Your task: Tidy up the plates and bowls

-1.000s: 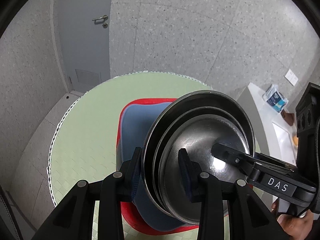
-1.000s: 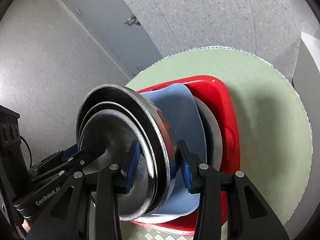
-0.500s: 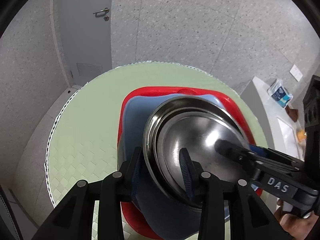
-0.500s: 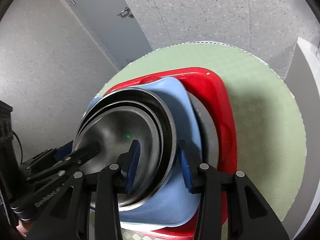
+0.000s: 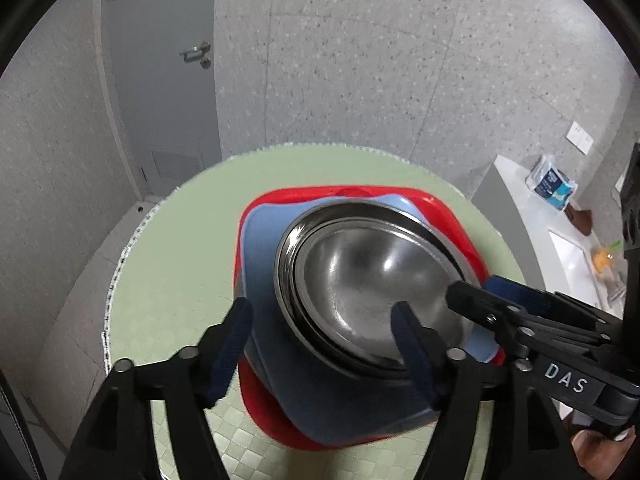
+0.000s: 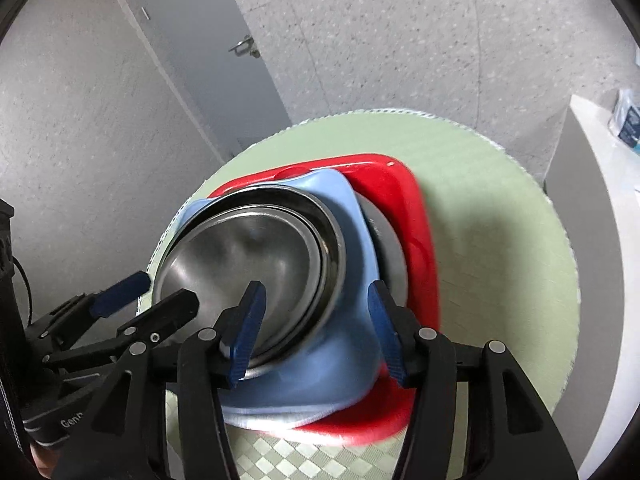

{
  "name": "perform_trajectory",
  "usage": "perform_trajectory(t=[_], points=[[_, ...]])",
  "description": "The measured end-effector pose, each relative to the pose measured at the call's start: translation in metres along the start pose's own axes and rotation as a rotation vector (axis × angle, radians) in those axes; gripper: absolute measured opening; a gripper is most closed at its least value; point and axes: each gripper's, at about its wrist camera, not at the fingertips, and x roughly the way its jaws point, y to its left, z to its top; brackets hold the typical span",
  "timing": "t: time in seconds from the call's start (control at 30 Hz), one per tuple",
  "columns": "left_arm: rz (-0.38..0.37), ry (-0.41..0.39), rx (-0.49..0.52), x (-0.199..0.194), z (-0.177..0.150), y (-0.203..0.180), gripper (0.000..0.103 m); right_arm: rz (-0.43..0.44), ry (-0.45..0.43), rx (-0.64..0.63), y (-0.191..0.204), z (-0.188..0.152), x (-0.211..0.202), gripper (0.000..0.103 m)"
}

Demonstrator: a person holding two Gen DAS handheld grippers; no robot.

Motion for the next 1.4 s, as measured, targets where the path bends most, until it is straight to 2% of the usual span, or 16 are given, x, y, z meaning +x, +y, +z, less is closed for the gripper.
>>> perform_trajectory(t=[0.27,0.43,0.5,0.73,0.93,1.17,1.27,1.4], points=[[0.036,-0.103,0.022,-0.053,-0.039,-0.030,0.080,-0.035,-0.075,-0.021,0.001,-0.024,-0.052,0.062],[0.067,-0.165,0.039,-0.091,-0.081,-0.058,0.087,-0.033,-0.128,-0.034,-0.002,-0.051,-0.095,0.067],[0.082,-0.190,0.045,-0.112,-0.106,-0.073,0.090,-0.026,-0.150,-0.044,-0.003,-0.066,-0.114,0.074],[0.148,-0.297,0.048,-0.191,-0.216,-0.116,0.100,-0.049,-0.252,-0.104,-0.004,-0.131,-0.187,0.078],[0.186,-0.365,0.041,-0.261,-0.318,-0.145,0.102,-0.038,-0.327,-0.113,-0.006,-0.190,-0.242,0.085],[0.193,-0.419,0.042,-0.340,-0.412,-0.160,0.102,-0.046,-0.380,-0.129,0.012,-0.258,-0.296,0.095],[0.173,-0.432,0.038,-0.373,-0.451,-0.161,0.102,-0.057,-0.401,-0.130,0.020,-0.284,-0.318,0.100],[0.142,-0.467,0.039,-0.422,-0.506,-0.153,0.102,-0.074,-0.433,-0.129,0.039,-0.318,-0.347,0.101]])
